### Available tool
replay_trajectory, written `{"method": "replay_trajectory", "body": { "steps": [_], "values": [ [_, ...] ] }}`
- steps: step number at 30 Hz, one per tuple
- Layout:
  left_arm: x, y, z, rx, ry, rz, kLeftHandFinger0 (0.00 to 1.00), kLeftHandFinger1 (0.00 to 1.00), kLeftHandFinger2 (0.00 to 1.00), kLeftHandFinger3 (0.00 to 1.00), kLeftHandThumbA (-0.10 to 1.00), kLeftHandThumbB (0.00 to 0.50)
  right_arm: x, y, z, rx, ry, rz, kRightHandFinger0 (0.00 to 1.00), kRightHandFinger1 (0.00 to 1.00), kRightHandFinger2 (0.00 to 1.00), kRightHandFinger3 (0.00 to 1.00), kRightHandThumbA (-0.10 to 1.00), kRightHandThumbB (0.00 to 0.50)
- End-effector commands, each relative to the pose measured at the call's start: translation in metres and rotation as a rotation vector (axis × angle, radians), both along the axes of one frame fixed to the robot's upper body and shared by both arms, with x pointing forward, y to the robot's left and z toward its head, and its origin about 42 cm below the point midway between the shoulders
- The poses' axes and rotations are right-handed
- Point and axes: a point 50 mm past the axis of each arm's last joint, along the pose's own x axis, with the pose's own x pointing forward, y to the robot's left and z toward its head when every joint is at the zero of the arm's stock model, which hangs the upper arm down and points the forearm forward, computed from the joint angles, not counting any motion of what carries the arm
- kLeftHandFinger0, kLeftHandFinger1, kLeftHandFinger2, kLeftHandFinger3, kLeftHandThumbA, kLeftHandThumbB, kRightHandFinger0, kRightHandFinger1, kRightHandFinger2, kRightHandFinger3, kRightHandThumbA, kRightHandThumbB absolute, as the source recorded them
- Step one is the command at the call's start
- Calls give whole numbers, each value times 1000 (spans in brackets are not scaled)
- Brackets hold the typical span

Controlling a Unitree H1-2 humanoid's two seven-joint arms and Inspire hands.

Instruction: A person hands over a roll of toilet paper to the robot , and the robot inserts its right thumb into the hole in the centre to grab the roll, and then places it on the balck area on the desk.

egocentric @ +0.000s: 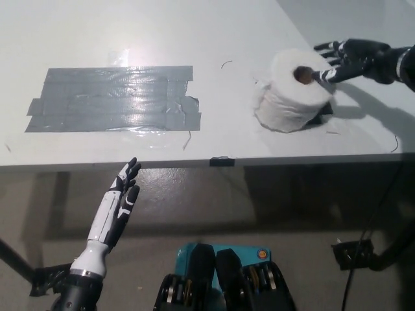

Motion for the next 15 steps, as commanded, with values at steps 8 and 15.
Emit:
{"method": "replay_trajectory", "body": {
  "steps": [8, 15],
  "values": [
    [-4, 4, 5, -13, -57, 4, 1000, 1000, 1000, 1000, 953, 38, 9, 27, 72, 159, -334, -81, 1000, 1000, 1000, 1000, 784, 375],
    [0, 3, 8, -21, -61, 12, 1000, 1000, 1000, 1000, 965, 45, 7, 23, 105, 241, -455, -67, 1000, 1000, 1000, 1000, 880, 410]
  ]
}}
